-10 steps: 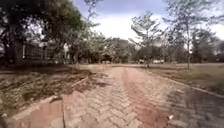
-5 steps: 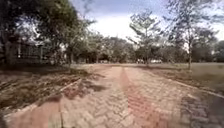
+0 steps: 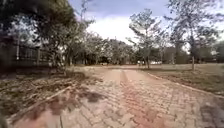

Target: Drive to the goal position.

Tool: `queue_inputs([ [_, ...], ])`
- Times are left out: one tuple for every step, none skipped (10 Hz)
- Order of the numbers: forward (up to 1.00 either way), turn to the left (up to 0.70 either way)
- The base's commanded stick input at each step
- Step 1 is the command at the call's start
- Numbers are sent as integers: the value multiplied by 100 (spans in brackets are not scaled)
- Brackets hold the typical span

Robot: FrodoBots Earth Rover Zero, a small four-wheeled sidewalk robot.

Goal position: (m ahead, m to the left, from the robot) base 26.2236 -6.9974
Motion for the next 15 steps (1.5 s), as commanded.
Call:
queue_inputs([
  [85, 0],
  [85, 0],
  [85, 0],
  [85, 0],
  [85, 0],
  [85, 0],
  [85, 0],
  [85, -3],
  [85, -7],
  [85, -20],
  [85, -4],
  [85, 0],
  [85, 0],
  [85, 0],
  [85, 0],
])
